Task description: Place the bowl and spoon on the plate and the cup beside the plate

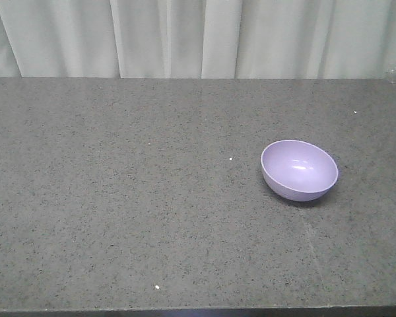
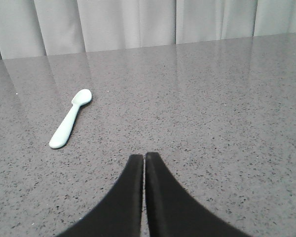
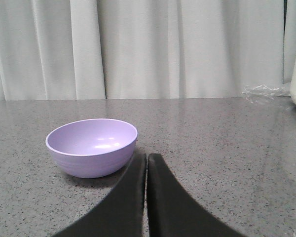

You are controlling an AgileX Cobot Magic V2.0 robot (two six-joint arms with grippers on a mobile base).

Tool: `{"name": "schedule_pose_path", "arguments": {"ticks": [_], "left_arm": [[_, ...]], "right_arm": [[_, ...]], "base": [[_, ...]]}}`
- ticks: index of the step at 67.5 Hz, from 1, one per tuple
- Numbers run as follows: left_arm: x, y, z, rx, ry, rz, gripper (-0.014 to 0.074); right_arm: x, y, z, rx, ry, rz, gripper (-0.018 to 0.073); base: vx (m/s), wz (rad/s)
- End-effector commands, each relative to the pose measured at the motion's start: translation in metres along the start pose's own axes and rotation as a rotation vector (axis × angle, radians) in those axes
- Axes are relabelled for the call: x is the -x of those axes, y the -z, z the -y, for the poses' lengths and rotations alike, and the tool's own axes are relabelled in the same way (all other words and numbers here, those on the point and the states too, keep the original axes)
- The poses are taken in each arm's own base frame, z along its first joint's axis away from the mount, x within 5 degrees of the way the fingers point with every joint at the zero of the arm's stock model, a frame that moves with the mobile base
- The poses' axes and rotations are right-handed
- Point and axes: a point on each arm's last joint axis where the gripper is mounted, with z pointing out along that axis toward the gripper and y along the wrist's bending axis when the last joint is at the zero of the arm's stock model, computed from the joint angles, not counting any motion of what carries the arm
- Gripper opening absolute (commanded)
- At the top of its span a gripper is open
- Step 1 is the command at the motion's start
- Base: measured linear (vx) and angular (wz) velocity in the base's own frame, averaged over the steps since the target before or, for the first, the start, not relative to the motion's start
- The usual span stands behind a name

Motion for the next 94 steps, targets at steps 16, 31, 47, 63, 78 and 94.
{"name": "schedule_pose_path", "arguments": {"ticks": [16, 31, 47, 63, 78, 94], "left_arm": [[0.01, 0.002, 0.0, -0.001, 0.018, 0.094, -0.0006], [0.013, 0.002, 0.0, -0.003, 0.027, 0.132, -0.0006], [0.034, 0.008, -0.002, -0.058, 0.456, 0.362, -0.0006], [0.047, 0.014, -0.007, -0.072, 0.594, 0.508, -0.0006], [0.08, 0.029, -0.008, -0.123, 0.645, 0.628, -0.0006], [0.163, 0.05, -0.002, -0.042, 0.188, 0.467, 0.0004]], "right_arm": [[0.006, 0.001, -0.001, 0.013, 0.008, 0.083, -0.0003], [0.011, 0.001, -0.001, 0.02, -0.051, 0.138, -0.0003], [0.013, 0.002, 0.001, 0.017, -0.352, 0.155, -0.0003], [0.014, 0.002, 0.002, 0.013, -0.46, 0.158, -0.0003], [0.065, 0.008, -0.002, 0.052, -0.432, 0.187, -0.0003], [0.149, -0.005, -0.007, 0.052, -0.181, 0.16, 0.002]], "base": [[0.0, 0.0], [0.0, 0.0], [0.0, 0.0], [0.0, 0.0], [0.0, 0.0], [0.0, 0.0]]}}
